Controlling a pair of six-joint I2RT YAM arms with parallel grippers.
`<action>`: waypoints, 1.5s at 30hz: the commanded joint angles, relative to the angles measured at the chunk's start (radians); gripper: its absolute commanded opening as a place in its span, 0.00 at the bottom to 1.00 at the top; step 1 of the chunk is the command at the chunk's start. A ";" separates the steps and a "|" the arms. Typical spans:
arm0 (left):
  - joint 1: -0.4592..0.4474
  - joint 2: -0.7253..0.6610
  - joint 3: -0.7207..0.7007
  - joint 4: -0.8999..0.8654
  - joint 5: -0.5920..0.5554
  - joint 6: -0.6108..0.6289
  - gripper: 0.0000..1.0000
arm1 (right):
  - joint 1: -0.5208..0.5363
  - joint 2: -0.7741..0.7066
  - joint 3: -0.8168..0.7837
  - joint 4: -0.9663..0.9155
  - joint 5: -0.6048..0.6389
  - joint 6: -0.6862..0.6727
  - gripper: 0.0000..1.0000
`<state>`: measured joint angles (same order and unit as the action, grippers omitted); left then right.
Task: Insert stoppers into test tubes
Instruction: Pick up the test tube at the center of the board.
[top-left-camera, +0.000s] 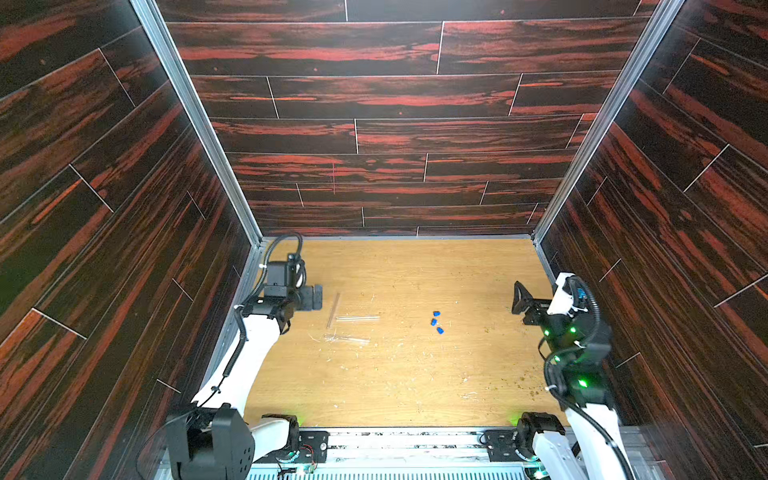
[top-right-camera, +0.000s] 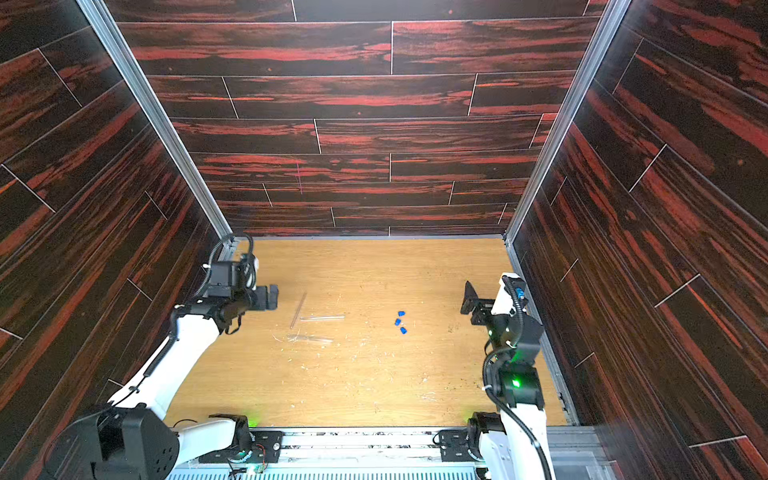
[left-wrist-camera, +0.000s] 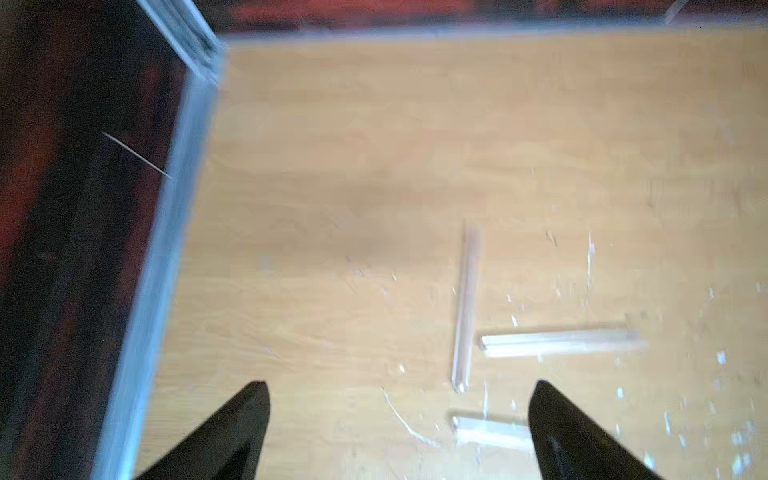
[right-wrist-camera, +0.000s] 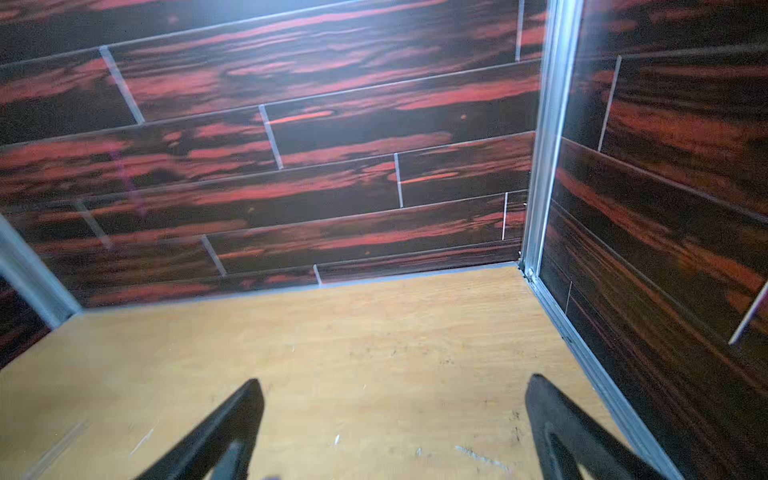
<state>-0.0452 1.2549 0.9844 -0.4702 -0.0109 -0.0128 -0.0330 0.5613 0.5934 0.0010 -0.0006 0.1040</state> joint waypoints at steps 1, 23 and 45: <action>-0.005 0.027 -0.015 -0.010 0.106 0.035 1.00 | 0.003 -0.035 0.050 -0.212 -0.054 -0.072 0.99; -0.090 0.262 -0.001 -0.013 0.031 0.018 0.96 | 0.203 -0.437 -0.365 -0.030 0.046 -0.181 0.99; -0.175 0.644 0.345 -0.210 -0.120 -0.062 0.45 | 0.202 -0.469 -0.372 -0.030 0.074 -0.203 0.99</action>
<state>-0.2192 1.8767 1.2907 -0.6071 -0.1081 -0.0628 0.1638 0.1101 0.2321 -0.0437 0.0738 -0.0902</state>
